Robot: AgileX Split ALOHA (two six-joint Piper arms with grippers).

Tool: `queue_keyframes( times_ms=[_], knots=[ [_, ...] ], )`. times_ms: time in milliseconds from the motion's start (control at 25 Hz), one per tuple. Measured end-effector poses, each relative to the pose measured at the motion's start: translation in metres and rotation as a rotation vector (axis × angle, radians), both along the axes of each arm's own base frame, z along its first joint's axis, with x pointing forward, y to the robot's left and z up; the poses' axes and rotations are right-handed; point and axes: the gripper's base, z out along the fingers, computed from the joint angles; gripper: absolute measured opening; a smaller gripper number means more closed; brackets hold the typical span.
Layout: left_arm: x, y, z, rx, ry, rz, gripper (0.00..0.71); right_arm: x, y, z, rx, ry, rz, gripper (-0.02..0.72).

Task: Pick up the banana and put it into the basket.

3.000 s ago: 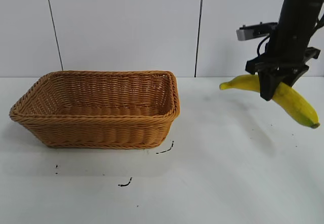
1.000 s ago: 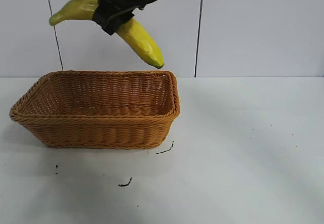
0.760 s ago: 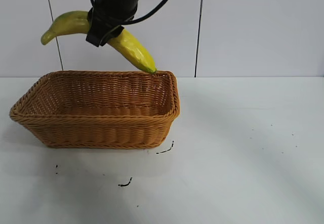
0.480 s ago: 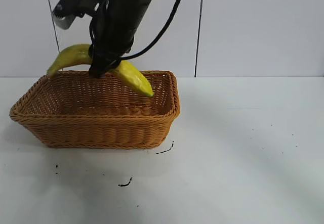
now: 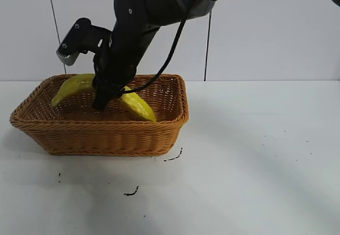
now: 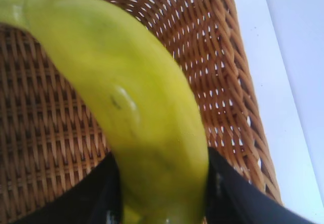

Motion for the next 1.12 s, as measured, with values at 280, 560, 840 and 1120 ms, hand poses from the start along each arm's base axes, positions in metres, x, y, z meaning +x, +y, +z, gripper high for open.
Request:
queue_keyframes(
  times_ms=[280, 560, 840, 1120],
  knots=[
    [0.000, 0.000, 0.000, 0.000, 0.000, 0.000, 0.695, -0.002, -0.002, 0.019, 0.073, 0.024, -0.077, 0.631],
    [0.000, 0.000, 0.000, 0.000, 0.000, 0.000, 0.695, -0.017, -0.019, 0.088, 0.265, 0.167, -0.355, 0.634],
    [0.000, 0.000, 0.000, 0.000, 0.000, 0.000, 0.695, -0.012, -0.066, 0.110, 0.295, 0.378, -0.618, 0.634],
    [0.000, 0.000, 0.000, 0.000, 0.000, 0.000, 0.695, 0.022, -0.153, 0.105, 0.289, 0.492, -0.884, 0.634]
  ],
)
